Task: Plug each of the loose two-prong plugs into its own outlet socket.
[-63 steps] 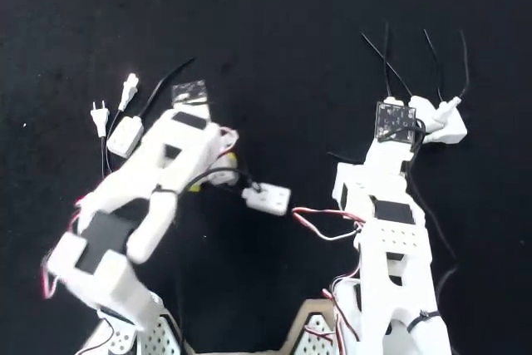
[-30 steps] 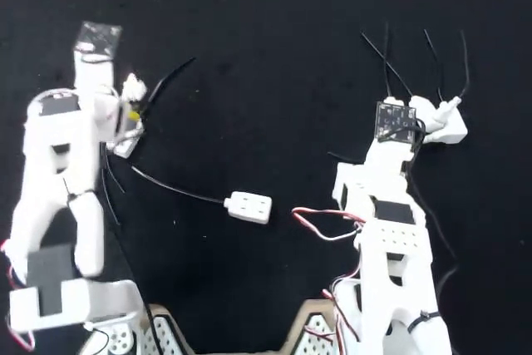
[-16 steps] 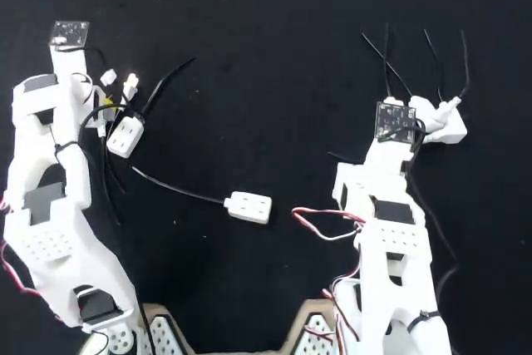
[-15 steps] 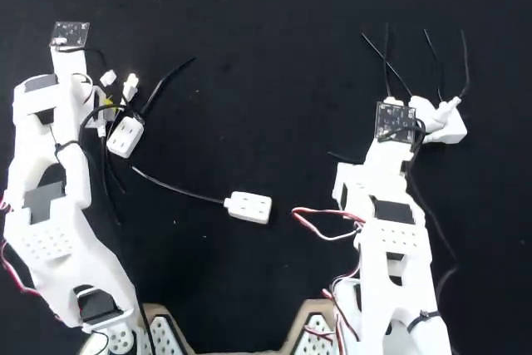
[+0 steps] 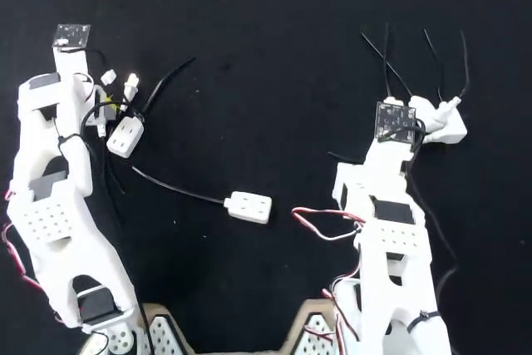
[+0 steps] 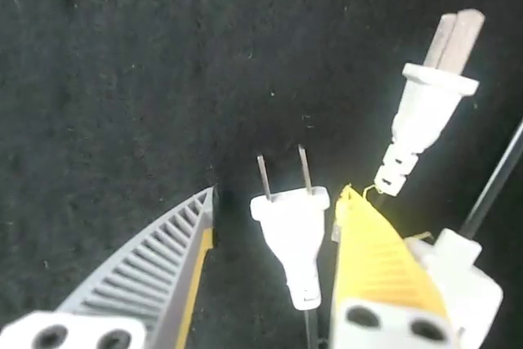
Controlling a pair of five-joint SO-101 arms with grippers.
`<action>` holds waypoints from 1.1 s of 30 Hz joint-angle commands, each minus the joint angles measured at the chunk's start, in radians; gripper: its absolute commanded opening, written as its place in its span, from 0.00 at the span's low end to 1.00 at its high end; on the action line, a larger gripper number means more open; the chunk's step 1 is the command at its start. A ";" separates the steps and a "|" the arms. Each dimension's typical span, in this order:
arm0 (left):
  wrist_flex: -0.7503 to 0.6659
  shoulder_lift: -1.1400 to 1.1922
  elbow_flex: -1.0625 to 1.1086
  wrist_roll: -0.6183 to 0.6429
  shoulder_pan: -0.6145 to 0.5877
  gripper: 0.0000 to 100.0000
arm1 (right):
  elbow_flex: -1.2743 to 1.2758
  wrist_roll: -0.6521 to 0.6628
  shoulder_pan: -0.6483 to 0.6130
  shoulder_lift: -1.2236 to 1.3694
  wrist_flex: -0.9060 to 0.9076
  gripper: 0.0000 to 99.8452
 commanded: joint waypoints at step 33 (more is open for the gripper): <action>0.792 -0.502 -0.061 0.209 0.268 0.03 | -0.239 -0.002 0.023 -0.027 0.235 0.20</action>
